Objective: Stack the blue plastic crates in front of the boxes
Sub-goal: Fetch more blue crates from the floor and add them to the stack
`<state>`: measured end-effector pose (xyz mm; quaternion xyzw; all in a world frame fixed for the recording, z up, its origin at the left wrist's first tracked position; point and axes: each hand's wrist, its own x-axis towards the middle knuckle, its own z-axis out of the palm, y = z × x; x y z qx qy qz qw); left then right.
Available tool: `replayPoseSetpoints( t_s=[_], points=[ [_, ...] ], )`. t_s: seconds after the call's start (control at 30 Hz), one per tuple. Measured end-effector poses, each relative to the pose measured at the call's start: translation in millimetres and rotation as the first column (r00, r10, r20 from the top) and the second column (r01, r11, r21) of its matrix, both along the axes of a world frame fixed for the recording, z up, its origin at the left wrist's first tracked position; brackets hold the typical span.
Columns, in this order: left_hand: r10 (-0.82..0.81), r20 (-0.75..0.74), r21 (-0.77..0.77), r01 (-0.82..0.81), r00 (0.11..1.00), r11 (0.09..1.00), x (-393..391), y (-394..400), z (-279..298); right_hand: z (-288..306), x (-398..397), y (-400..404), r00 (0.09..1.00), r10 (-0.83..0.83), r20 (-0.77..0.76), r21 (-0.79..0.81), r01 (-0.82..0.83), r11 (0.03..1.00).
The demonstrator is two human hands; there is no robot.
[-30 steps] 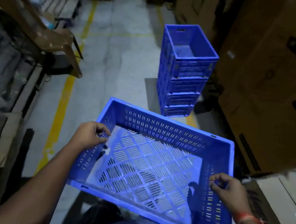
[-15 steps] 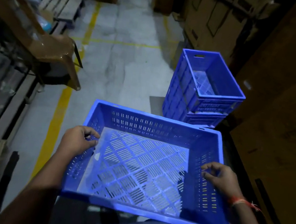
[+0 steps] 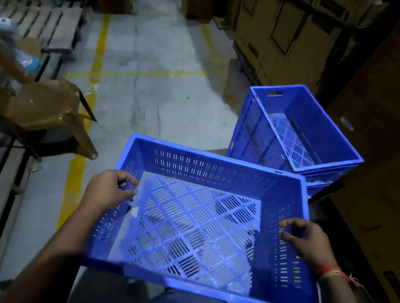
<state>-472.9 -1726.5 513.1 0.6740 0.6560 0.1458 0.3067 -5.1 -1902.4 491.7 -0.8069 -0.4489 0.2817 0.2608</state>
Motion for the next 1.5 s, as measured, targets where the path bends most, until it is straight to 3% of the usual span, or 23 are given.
replayPoseSetpoints(
  t_s=[0.27, 0.47, 0.7, 0.83, 1.23, 1.5],
  points=[
    [-0.131, -0.035, -0.002, 0.131, 0.991, 0.991, 8.7, 154.6, 7.5, -6.3, -16.7, 107.3, 0.993, -0.106, -0.045, -0.001, 0.106, 0.994],
    [-0.281, -0.043, -0.035, 0.28, 0.959, 0.959, 18.9, 267.6, 2.7, 6.9, -45.1, 150.4, 0.971, -0.233, 0.057, -0.038, 0.236, 0.971],
    [-0.505, -0.018, -0.017, 0.505, 0.863, 0.863, 37.5, 384.6, 7.6, 25.0, -120.2, 181.4, 0.884, -0.466, 0.037, -0.032, 0.467, 0.883],
    [-0.643, -0.078, 0.028, 0.646, 0.762, 0.763, 46.7, 439.0, 18.6, 24.0, -168.1, 188.4, 0.796, -0.604, 0.043, -0.029, 0.605, 0.796],
    [-0.812, -0.025, 0.057, 0.812, 0.583, 0.581, 111.2, 494.7, 53.7, 53.7, -235.7, 195.5, 0.543, -0.839, 0.036, 0.024, 0.839, 0.544],
    [-0.835, -0.018, 0.067, 0.834, 0.549, 0.547, 158.9, 510.2, 59.6, 77.3, -212.6, 210.2, 0.477, -0.875, 0.079, 0.023, 0.877, 0.48]
  ],
)
